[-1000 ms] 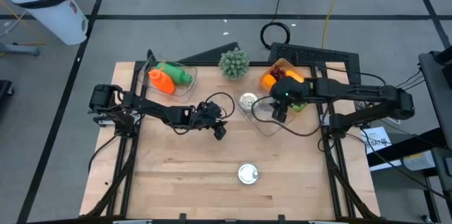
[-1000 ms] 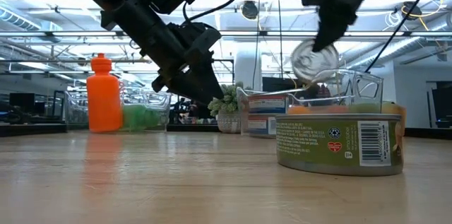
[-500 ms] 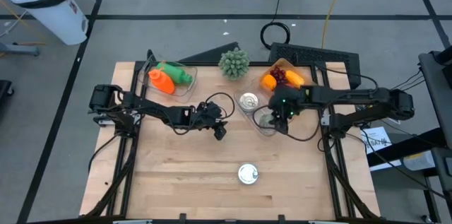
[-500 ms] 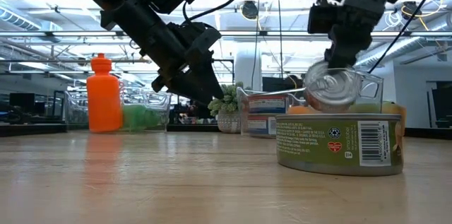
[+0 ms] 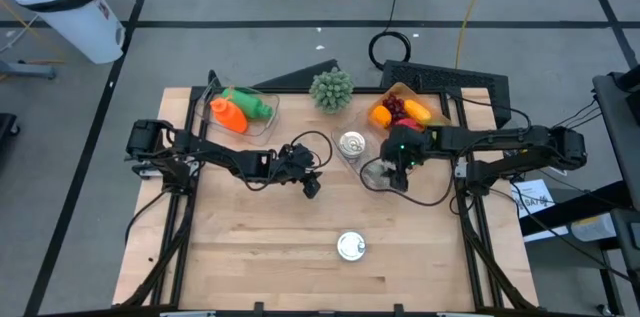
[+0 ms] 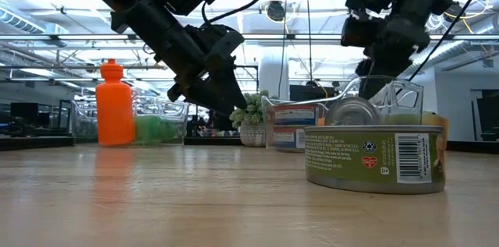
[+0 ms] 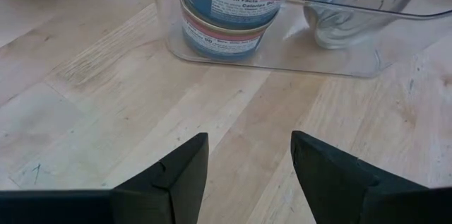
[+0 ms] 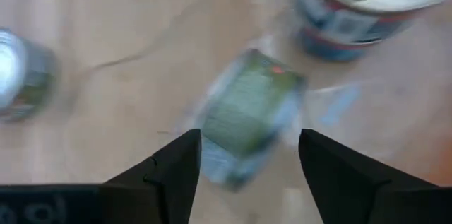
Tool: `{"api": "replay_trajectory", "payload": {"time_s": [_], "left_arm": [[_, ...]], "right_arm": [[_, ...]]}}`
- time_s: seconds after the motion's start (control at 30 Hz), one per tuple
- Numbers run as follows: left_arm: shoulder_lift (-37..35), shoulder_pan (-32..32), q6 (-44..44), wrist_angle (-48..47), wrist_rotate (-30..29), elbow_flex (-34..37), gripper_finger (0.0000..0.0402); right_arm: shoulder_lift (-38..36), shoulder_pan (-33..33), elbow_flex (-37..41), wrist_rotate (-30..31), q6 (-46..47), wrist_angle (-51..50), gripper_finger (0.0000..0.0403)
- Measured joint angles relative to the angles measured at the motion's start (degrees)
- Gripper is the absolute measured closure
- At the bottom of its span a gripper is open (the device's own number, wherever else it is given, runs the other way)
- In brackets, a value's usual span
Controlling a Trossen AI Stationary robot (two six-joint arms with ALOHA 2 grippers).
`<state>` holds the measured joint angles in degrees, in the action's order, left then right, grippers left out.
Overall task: Pick & Place Food Item
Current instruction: Put the green tuna can into the right transparent bin
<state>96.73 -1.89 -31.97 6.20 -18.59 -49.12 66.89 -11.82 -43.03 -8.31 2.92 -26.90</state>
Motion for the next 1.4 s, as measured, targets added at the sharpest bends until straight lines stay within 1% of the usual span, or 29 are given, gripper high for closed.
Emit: {"api": "replay_trajectory", "payload": {"time_s": [0.17,0.23,0.3,0.4,0.5,0.77,0.87,1.07,1.3,1.4], "left_arm": [[0.0,0.0,0.0,0.0,0.0,0.0,0.0188],[0.0,0.0,0.0,0.0,0.0,0.0,0.0188],[0.0,0.0,0.0,0.0,0.0,0.0,0.0188],[0.0,0.0,0.0,0.0,0.0,0.0,0.0188],[0.0,0.0,0.0,0.0,0.0,0.0,0.0188],[0.0,0.0,-0.1,0.0,0.0,0.0,0.0188],[0.0,0.0,-0.1,0.0,0.0,0.0,0.0188],[0.0,0.0,-0.2,0.1,0.0,0.0,0.0188],[0.0,0.0,-0.2,0.5,0.0,0.0,0.0188],[0.0,0.0,-0.2,2.7,0.3,0.0,0.0188]], "right_arm": [[0.0,1.1,0.0,13.0,-3.2,0.4,0.0179],[0.0,1.8,0.0,15.9,-2.9,0.5,0.0179],[-0.2,2.4,0.0,15.2,-0.6,1.6,0.0179],[-0.3,3.3,0.0,12.5,3.3,4.7,0.0179],[0.5,4.1,0.0,12.7,3.9,5.9,0.0171],[6.1,4.9,-0.1,12.5,10.4,5.7,0.0094],[7.8,4.9,-0.1,12.6,12.8,6.0,0.008],[8.1,4.8,-0.1,12.5,18.9,7.5,0.0081],[3.8,4.8,-0.1,6.8,17.6,8.1,0.0084],[0.9,4.8,-0.1,6.4,16.9,8.4,0.0084]]}}
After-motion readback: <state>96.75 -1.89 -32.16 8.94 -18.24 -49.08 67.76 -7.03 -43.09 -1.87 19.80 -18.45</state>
